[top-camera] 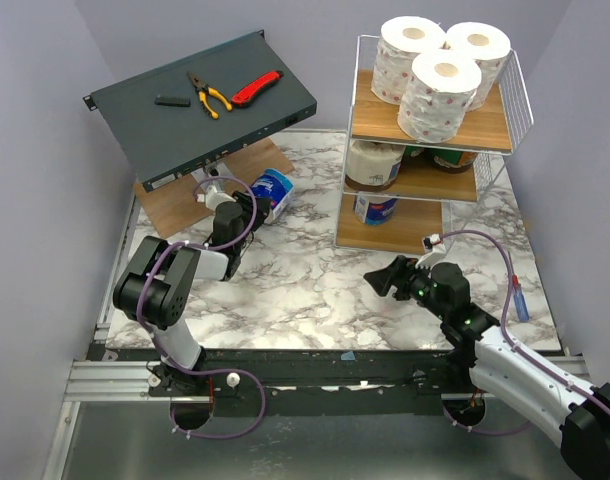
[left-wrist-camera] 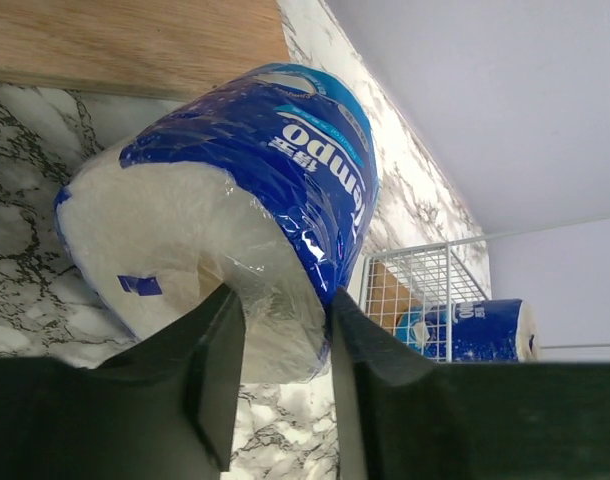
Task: Place and organize the paper towels onto the shelf
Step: Pick up the paper towel from the center of the board.
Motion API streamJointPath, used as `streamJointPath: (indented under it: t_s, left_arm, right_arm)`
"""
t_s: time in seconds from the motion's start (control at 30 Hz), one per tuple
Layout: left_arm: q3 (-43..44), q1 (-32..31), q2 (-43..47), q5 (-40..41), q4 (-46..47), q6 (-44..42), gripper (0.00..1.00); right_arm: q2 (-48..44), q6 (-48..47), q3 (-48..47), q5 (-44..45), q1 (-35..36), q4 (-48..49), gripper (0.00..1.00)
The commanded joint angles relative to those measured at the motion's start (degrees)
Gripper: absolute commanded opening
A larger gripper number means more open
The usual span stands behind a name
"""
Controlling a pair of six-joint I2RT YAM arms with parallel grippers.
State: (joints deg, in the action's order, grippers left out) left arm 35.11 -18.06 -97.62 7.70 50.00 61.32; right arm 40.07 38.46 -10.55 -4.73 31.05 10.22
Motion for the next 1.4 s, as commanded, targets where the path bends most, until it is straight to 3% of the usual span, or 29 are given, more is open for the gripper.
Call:
streamJointPath:
  t_s: [0.0,0.27,0.53,0.8,1.03,1.17,1.37]
  left_arm:
    - [-1.3,0.3,0.3,-1.9,4.4,-1.7,0.25]
    - [-3.5,0.3,3.3,-4.3,4.9,-2.9,0.02]
    - [-8.3,-3.1,15.6,-5.0,-2.0,-7.5,0.0]
    - [-10.1,-13.8,36.9,0.8,-22.7,-17.0,0.0]
    - [-8.8,-23.8,55.5,7.7,-44.3,-23.7,0.0]
    - [-4.9,-30.4,59.3,9.4,-54.8,-27.7,0.0]
    - [3.2,-39.8,52.9,10.2,-59.8,-33.1,0.0]
  right_arm:
    - [-0.7,-0.2,1.1,1.2,0.2,0.5,0.79]
    - [-2.4,-0.4,1.0,1.5,0.2,-0.8,0.79]
    - [-3.8,0.2,-1.3,3.6,0.2,-5.1,0.78]
    - [-8.5,0.6,-6.1,4.5,0.2,-15.5,0.78]
    - [-12.4,5.0,-11.9,11.9,0.2,-26.5,0.78]
    - [-12.7,6.7,-14.7,13.1,0.2,-31.0,0.78]
    - [-13.9,9.7,-20.0,19.8,0.2,-36.8,0.82]
